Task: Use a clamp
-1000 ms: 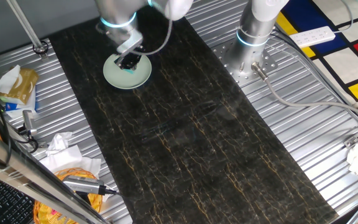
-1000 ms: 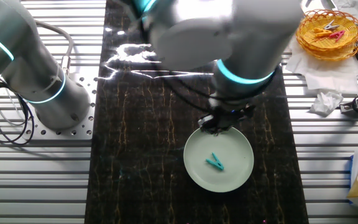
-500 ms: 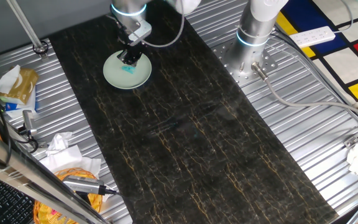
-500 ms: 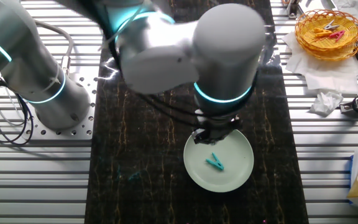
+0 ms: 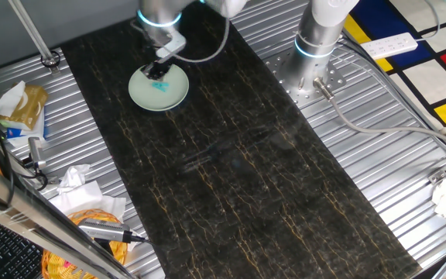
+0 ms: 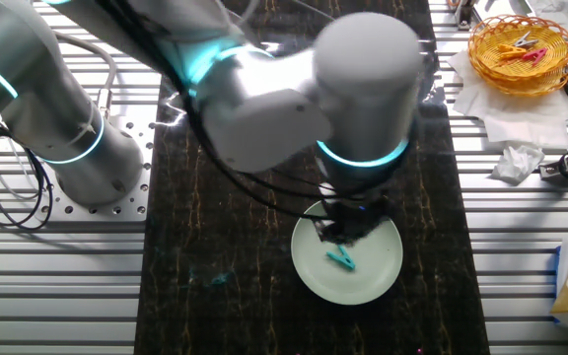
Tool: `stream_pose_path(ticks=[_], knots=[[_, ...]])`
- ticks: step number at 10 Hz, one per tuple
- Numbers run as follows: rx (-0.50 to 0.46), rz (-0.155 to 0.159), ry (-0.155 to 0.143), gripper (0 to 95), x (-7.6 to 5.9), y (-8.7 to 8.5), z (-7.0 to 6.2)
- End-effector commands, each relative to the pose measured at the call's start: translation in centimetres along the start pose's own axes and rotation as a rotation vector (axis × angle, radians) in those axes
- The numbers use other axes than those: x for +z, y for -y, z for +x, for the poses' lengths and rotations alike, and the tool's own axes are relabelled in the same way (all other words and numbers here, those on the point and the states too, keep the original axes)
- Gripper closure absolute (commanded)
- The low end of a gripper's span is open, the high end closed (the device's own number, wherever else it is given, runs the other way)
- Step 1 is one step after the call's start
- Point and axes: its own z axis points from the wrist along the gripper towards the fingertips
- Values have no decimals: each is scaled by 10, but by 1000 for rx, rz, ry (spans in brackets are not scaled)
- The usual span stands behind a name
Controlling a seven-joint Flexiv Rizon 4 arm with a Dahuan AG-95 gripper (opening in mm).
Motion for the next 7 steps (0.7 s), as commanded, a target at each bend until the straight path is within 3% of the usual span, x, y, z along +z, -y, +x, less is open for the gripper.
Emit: stream_pose_path(ticks=[1,2,6,7], knots=[[-24,-20,64,950,7,-3,-2],[-57,-25,90,950,11,-5,-4],[-107,-52,71,950,17,-14,-8],[-107,-63,48,950,19,-18,-10]])
